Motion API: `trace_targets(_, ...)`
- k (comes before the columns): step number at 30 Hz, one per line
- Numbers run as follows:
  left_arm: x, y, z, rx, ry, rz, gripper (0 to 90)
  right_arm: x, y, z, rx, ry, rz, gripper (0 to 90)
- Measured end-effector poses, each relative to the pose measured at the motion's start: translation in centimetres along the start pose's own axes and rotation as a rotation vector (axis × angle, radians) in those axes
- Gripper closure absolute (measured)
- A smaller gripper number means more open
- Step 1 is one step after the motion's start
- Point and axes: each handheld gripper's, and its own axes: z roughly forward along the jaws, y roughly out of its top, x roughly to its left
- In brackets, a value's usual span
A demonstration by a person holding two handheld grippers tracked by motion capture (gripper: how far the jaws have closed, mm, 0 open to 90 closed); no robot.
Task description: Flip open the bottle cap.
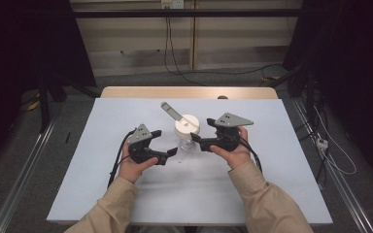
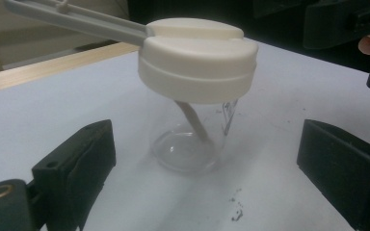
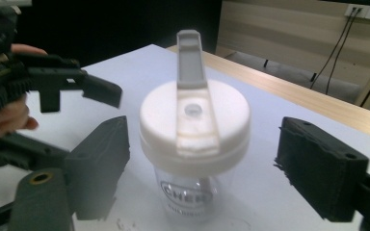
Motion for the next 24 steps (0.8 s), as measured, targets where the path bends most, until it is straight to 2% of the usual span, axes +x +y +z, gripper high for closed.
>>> trace_targets(7, 0.2, -0.4, -1.4, 0.015, -0.002, 0.013, 6.3, -0.5, -1.6, -1.4, 0.001, -0.014, 0.008, 15.6)
trace_targets(11, 0.2, -0.7, -2.3, 0.02, 0.008, 0.011, 6.3, -0.7, -2.8, -2.3, 0.021, -0.028, 0.017, 15.4)
trace_targets(16, 0.5, -1.3, -3.3, 0.042, -0.002, 0.002, 6.3, -0.8, -4.2, -3.7, 0.021, -0.034, 0.017, 14.7)
trace_targets(24, 0.9, -2.1, -5.5, 0.048, 0.026, -0.001, 6.5, -1.2, -6.3, -5.7, 0.031, -0.052, 0.029, 13.1)
